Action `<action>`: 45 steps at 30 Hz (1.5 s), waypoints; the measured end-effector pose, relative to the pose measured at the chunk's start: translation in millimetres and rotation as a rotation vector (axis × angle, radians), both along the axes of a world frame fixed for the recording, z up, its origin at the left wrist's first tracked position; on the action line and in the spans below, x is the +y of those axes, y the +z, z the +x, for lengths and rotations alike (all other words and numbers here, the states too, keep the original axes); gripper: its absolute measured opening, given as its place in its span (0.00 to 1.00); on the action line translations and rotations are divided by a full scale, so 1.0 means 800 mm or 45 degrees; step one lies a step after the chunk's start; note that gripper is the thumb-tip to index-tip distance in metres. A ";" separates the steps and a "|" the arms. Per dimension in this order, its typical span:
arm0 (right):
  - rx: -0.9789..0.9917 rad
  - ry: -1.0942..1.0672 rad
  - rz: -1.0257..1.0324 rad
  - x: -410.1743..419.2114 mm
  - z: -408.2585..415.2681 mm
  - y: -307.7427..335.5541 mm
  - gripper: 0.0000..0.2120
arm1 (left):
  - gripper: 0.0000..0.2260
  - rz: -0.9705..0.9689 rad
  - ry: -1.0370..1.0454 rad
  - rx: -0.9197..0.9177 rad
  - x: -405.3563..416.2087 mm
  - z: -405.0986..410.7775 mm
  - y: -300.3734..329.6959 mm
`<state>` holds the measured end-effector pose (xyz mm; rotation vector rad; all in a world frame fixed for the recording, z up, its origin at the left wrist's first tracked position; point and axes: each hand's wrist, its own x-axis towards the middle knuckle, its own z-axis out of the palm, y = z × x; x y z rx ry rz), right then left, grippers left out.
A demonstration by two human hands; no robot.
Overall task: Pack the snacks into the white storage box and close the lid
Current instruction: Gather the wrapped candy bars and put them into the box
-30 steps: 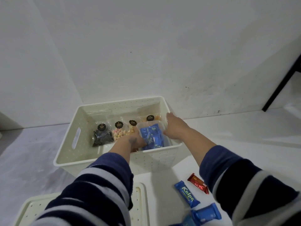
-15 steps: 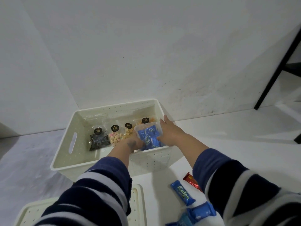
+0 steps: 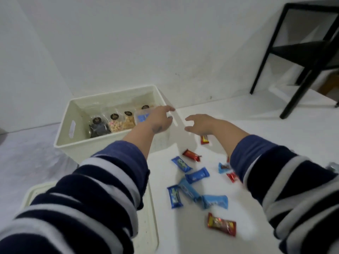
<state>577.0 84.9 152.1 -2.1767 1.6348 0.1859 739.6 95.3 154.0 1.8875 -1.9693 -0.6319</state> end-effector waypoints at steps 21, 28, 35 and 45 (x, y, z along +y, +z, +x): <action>0.166 -0.069 0.237 0.172 -0.241 -0.101 0.26 | 0.24 0.472 0.136 -0.238 0.176 -0.155 -0.146; 0.100 0.040 0.168 0.160 -0.285 -0.148 0.33 | 0.41 0.450 0.468 -0.120 0.240 -0.200 -0.193; 0.170 0.142 0.052 0.124 -0.302 -0.178 0.41 | 0.50 0.437 0.546 -0.321 0.266 -0.215 -0.229; 0.228 0.264 -0.193 0.041 -0.308 -0.233 0.54 | 0.46 0.212 0.559 -0.492 0.226 -0.176 -0.280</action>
